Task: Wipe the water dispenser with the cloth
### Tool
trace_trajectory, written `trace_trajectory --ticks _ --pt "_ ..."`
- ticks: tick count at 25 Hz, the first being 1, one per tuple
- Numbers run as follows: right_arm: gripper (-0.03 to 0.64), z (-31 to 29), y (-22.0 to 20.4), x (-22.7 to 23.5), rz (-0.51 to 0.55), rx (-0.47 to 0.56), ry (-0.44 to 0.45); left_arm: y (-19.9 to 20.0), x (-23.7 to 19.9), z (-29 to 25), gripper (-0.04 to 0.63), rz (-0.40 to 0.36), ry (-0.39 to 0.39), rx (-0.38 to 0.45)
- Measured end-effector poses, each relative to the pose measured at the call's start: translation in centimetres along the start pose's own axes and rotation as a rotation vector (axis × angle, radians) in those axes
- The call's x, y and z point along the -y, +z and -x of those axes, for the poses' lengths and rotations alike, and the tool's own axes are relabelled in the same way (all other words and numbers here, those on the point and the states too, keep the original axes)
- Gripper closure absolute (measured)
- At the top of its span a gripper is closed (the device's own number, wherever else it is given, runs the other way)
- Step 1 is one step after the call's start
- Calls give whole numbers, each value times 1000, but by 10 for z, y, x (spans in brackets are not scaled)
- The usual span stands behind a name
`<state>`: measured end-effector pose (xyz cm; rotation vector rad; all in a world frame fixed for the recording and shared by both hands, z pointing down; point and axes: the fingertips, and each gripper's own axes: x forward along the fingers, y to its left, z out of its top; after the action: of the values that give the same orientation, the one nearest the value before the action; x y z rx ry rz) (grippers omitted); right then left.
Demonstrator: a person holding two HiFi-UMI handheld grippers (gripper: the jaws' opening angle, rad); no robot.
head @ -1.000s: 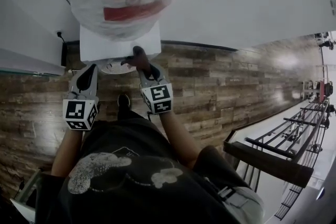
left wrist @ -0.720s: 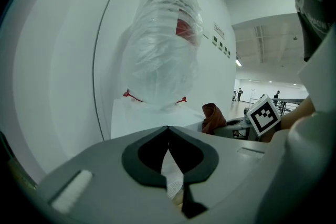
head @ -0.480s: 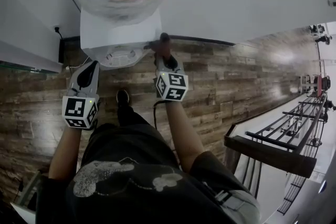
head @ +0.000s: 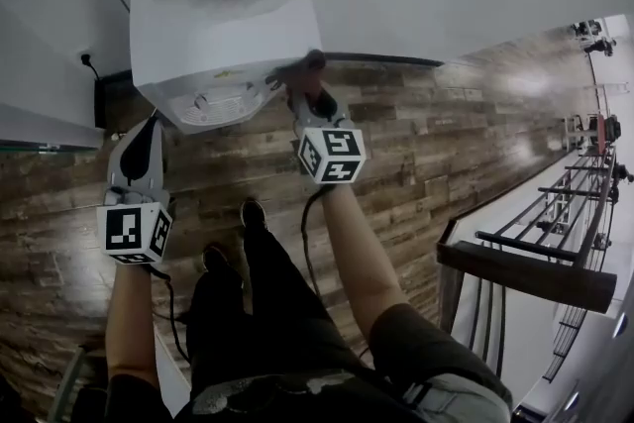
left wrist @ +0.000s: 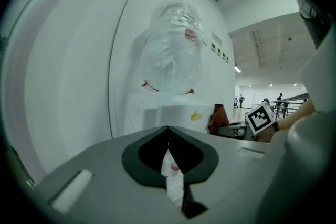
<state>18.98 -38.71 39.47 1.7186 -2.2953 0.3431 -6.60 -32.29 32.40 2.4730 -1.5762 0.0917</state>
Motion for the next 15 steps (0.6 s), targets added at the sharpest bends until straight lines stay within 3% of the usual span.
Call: trace_trajectory --ticks 6,9,15 --pt "554 -39 -98 7 35 4 44 -99 -45 -11 577 -1 88 7" --pt "554 -60 -140 15 74 23 34 -149 -66 -22 577 -21 102 32" --pt "554 -93 -235 23 38 44 32 -248 -106 -45 577 -21 108 28"
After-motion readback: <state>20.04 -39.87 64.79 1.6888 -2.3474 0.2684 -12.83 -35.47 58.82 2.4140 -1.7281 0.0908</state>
